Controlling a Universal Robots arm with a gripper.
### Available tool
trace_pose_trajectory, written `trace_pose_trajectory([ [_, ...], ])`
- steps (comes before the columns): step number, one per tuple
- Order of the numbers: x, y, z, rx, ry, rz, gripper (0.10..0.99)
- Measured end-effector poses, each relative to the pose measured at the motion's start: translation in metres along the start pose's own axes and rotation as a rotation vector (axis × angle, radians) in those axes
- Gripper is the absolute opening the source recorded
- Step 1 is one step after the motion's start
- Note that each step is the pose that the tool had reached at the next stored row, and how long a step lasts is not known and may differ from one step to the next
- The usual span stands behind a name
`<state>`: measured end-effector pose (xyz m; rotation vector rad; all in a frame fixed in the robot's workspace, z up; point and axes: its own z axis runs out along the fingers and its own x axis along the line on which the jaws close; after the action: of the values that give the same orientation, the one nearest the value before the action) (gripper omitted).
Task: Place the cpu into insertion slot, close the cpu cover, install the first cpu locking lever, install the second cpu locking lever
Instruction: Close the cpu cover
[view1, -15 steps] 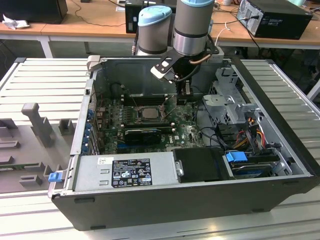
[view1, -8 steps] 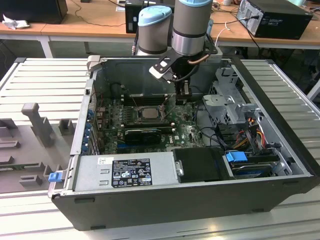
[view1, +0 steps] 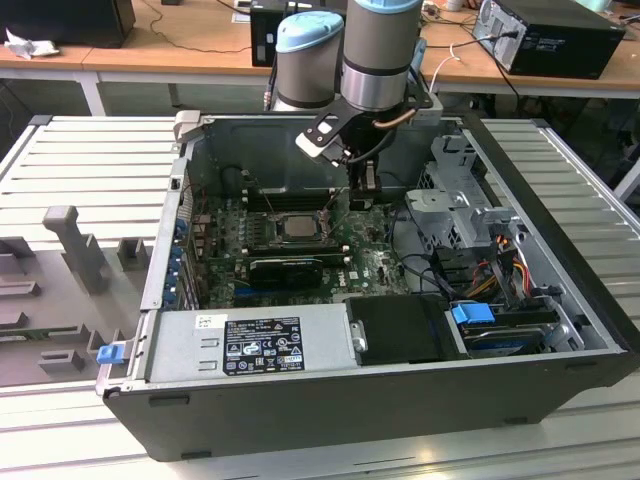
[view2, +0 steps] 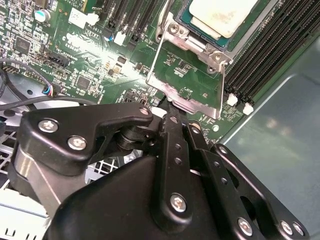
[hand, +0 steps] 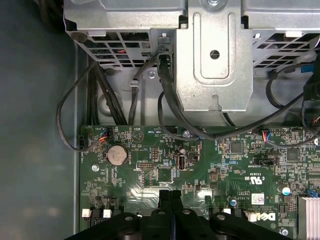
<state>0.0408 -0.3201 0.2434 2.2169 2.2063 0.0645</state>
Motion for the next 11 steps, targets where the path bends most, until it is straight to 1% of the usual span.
trace_pose_trajectory([
  [11, 0.0, -0.0039, -0.0001, 0.0, 0.0001, 0.0, 0.106],
])
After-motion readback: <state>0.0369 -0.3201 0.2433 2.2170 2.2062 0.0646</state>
